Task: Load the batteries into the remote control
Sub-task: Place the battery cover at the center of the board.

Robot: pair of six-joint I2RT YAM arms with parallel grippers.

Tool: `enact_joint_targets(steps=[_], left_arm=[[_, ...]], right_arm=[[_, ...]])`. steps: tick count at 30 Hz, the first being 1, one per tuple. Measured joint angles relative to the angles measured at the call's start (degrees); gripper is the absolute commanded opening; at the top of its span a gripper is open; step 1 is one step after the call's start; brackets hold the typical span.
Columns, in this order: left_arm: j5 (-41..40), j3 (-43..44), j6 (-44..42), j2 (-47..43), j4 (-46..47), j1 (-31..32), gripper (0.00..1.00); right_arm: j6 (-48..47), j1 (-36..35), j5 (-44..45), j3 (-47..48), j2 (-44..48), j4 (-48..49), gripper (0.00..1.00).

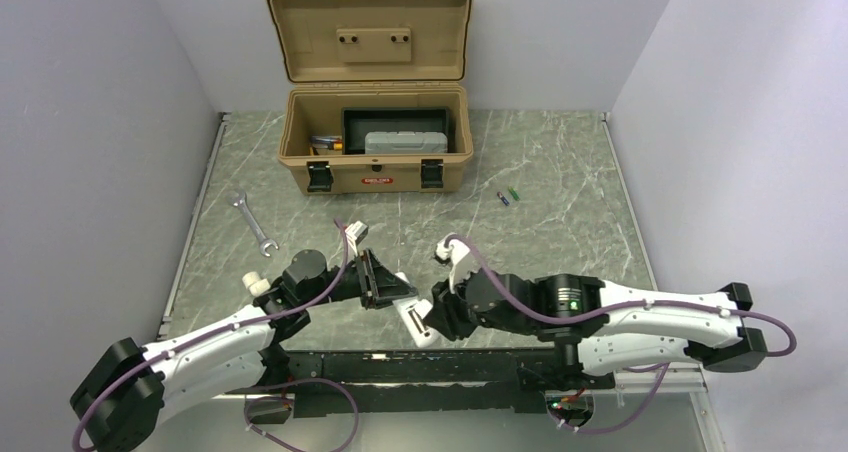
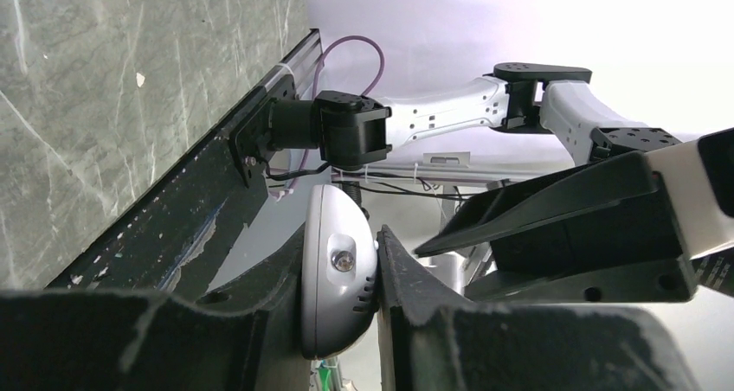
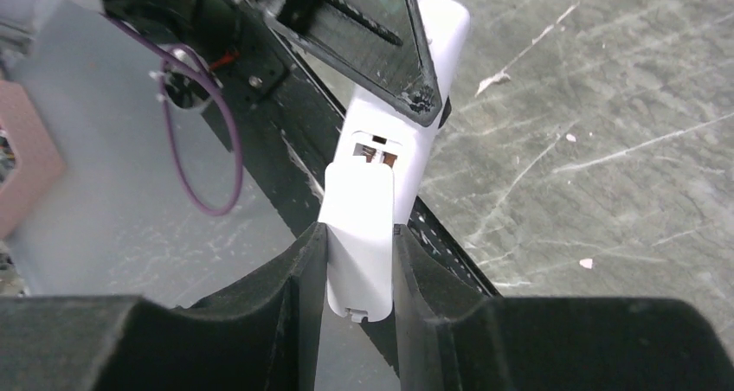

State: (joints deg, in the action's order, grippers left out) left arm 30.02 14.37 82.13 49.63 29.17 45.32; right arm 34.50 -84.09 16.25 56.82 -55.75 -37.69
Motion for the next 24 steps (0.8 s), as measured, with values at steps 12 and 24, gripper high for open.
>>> enact_joint_targets(steps=[12,24], left_arm=[[-2.1,0.0,-2.3,-4.2,-9.0,0.0,0.00],[-4.8,0.0,-3.9,-13.3,-18.6,0.0,0.00]], right_arm=[[4.8,7.5,6.2,-7.1,1.7,1.2,0.18],[5.3,17.3,0.9,-23.9,-9.2,15.6,0.21]])
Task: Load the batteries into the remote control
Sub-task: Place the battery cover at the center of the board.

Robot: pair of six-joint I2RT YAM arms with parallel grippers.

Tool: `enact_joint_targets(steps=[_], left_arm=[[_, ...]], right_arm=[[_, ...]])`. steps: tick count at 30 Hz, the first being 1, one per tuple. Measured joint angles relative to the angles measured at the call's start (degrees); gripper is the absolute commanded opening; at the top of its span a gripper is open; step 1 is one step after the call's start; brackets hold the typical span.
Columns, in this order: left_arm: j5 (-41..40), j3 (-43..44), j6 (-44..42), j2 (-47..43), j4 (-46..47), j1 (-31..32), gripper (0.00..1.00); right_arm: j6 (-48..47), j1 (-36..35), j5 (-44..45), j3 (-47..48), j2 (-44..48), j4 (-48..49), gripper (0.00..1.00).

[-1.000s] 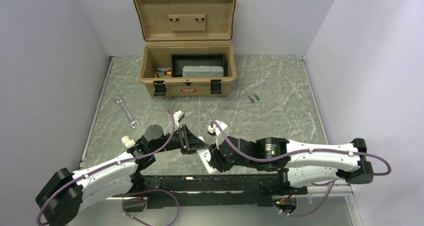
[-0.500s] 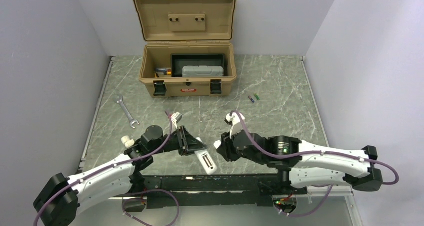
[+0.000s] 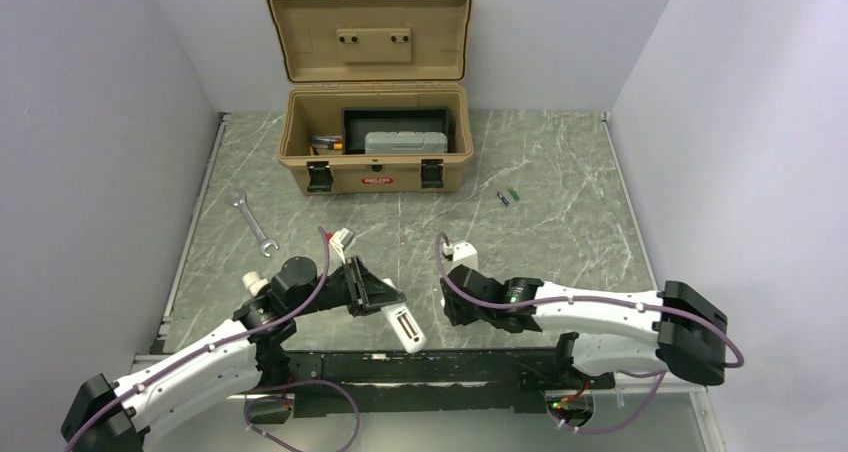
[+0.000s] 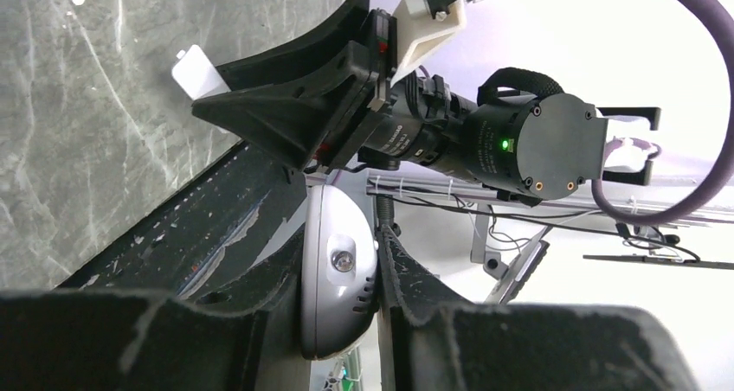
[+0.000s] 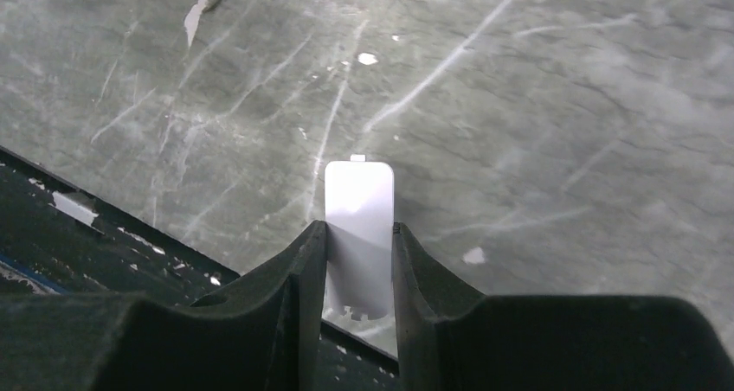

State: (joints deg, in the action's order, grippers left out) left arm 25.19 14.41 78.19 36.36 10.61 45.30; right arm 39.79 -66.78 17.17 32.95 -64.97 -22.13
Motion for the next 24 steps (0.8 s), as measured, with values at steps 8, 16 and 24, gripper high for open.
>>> enact_joint_targets(steps=[8,16,24], left_arm=[[-0.2,0.0,-0.6,0.7,-1.7,0.0,0.00],[-0.6,0.0,-0.9,0.7,-2.1,0.0,0.00],[-0.6,0.0,-1.0,0.7,-2.3,0.0,0.00]], right_arm=[[-1.5,0.1,-2.3,0.0,-8.7,7.2,0.39],[-2.2,0.4,-2.7,0.4,-11.5,8.1,0.58],[-3.4,2.5,-1.4,3.6,-8.7,5.6,0.67]])
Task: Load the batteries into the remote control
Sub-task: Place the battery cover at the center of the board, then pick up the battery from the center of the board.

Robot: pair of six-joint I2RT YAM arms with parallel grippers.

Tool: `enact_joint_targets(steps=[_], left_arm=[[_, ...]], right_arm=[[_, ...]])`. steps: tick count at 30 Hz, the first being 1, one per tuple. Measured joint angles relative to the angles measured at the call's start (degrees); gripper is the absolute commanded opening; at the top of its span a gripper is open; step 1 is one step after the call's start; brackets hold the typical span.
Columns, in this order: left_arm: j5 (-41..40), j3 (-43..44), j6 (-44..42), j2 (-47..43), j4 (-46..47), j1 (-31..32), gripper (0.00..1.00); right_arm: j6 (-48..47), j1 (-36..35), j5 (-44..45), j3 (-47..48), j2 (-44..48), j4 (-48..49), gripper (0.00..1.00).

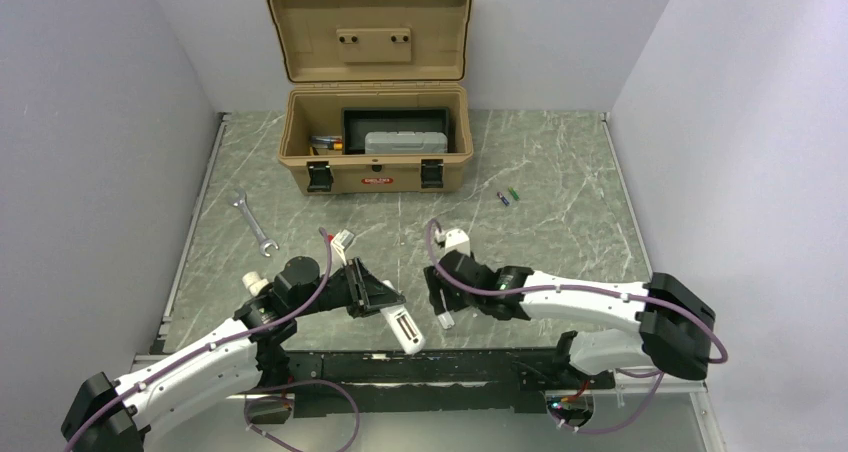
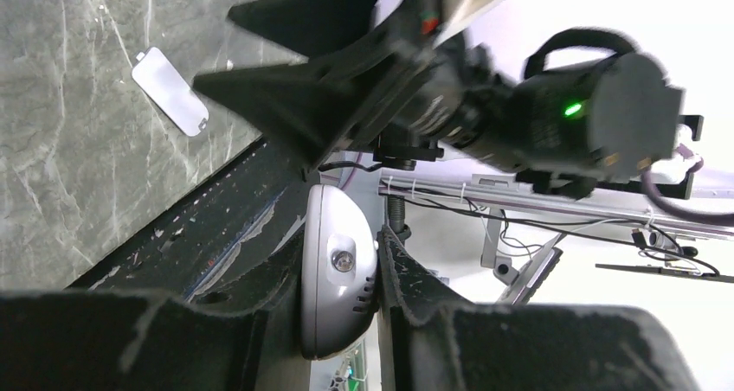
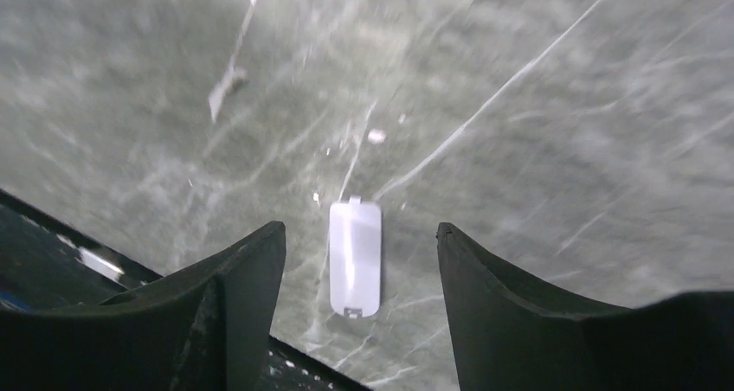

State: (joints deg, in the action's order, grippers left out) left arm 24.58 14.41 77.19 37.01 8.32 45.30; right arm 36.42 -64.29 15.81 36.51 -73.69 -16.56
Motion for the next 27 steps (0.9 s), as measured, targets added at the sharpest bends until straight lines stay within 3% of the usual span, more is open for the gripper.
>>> enact_joint_targets(steps=[7,9,15,21,27], left_arm=[[0.0,0.0,0.1,0.8,0.4,-0.1,0.00],[0.1,0.0,0.2,1.1,0.4,-0.1,0.00],[0.1,0.1,0.0,1.0,0.1,-0.4,0.00],[0.0,0.5,0.0,-0.2,-0.7,-0.7,0.00],[0.0,1.0,-0.1,-0.7,-1.7,-0.9,0.00]], right_arm=[[-5.4,14.9,-1.6,5.2,5.6,-1.1,0.59],[-8.1,21.8,-2.6,7.3,4.3,-1.2,0.53],[-16.2,36.9,-5.5,13.9,-4.8,-1.0,0.50],[-23.1,44.1,-8.9,21.4,-17.6,0.0,0.48],[-28.2,47.9,-12.2,23.9,-23.4,0.8,0.48]])
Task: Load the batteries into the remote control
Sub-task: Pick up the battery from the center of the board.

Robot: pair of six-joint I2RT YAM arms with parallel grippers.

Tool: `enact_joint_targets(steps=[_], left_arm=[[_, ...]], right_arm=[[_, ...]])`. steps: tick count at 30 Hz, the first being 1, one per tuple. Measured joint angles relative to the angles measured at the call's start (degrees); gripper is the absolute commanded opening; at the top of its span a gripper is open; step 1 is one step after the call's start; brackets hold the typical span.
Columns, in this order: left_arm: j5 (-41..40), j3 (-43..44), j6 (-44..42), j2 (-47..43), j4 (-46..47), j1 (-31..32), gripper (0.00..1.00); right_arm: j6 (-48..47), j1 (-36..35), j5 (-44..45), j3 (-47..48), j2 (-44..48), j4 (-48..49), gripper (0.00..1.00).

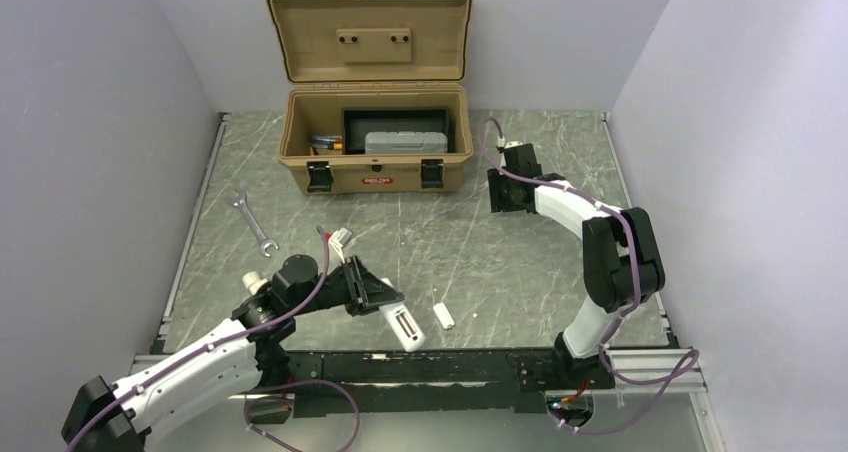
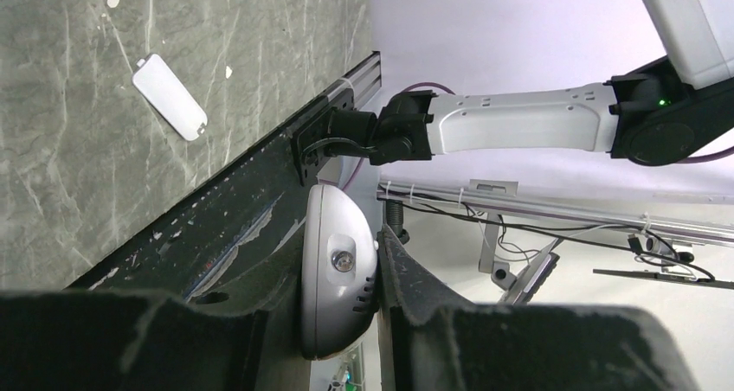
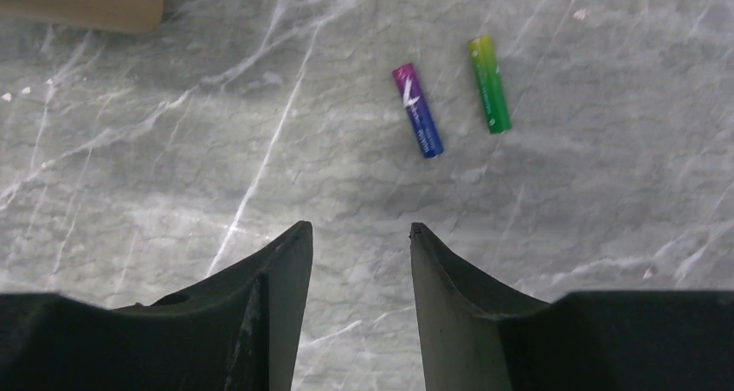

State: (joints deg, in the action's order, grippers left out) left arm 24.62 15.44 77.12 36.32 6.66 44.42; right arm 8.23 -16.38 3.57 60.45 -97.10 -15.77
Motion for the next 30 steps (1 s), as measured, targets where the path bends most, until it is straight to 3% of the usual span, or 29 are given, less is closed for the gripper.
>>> enact_joint_targets(steps=[19,30], left_arm=[[1.1,0.0,0.0,1.0,-0.5,-1.3,0.00],[2.6,0.0,-0.2,1.0,-0.5,-2.8,0.00]], right_arm=[[-6.8,3.3,-5.6,7.2,-10.6,3.4,0.47],[-7.2,3.4,-5.6,7.5,-11.4,3.4,0.45]])
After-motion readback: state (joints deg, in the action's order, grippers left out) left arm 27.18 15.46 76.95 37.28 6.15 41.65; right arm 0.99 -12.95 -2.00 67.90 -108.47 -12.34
